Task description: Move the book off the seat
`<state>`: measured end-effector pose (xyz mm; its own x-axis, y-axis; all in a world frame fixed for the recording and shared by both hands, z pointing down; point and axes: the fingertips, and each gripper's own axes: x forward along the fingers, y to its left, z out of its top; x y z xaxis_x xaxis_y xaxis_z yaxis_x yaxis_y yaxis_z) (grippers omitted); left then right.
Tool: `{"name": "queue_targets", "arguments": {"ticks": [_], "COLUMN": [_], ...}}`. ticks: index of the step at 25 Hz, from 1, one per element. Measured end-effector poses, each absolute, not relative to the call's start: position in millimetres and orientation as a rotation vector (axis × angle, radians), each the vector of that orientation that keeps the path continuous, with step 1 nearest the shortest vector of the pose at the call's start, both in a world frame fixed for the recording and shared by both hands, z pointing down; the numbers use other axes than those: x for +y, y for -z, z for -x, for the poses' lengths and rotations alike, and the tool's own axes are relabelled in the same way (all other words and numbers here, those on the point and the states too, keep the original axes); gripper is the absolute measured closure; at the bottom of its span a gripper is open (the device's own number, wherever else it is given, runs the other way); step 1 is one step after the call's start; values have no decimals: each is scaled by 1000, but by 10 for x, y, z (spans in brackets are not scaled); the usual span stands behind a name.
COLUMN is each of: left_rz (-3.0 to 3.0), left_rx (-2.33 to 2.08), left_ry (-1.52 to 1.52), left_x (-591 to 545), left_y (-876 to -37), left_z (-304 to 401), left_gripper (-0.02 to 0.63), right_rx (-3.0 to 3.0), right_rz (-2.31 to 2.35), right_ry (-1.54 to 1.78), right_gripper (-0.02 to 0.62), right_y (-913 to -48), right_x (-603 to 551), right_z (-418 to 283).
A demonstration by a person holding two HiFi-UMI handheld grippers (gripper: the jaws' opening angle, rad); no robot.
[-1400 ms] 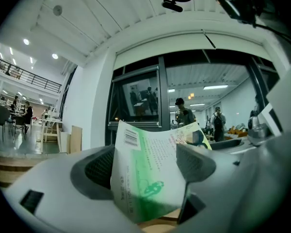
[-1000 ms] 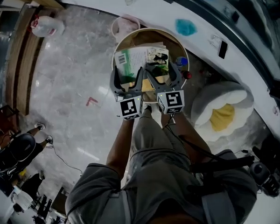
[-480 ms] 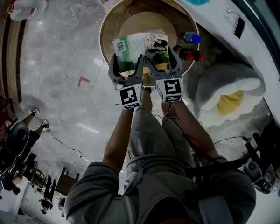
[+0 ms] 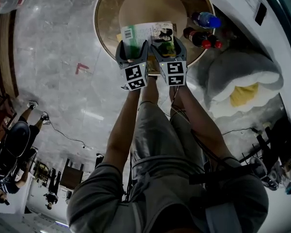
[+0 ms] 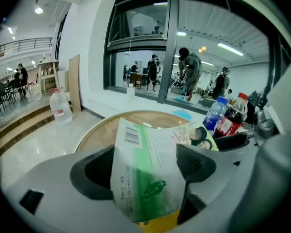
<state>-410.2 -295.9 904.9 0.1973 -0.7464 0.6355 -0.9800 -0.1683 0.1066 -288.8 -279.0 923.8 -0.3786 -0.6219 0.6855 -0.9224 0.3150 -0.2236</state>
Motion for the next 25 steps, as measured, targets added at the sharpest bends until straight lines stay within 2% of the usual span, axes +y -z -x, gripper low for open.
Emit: {"name": "queue_targets", "arguments": {"ticks": [4,17,25], "left_rz": [-1909,-1879,-1908], "left_rx": [-1566,-1555,-1682], "left_ry": [-613,-590,-530], "left_x": [-2752,-2711,-2972], "left_y": [-9392,-9434,-8875], "left_z": [4163,4192,4443], "left_gripper": [207,207,207], "right_rx": [-2085,-2077,-2122], "right_rz": [-1297,-1292,-1412], "right_ry": [-840,-831,-655], "right_gripper": [207,207,207], "right_y": [-9514,-9504,-8961], "right_x": [-2586,-2603,-2964], "right_z": [2884,2912,2985]}}
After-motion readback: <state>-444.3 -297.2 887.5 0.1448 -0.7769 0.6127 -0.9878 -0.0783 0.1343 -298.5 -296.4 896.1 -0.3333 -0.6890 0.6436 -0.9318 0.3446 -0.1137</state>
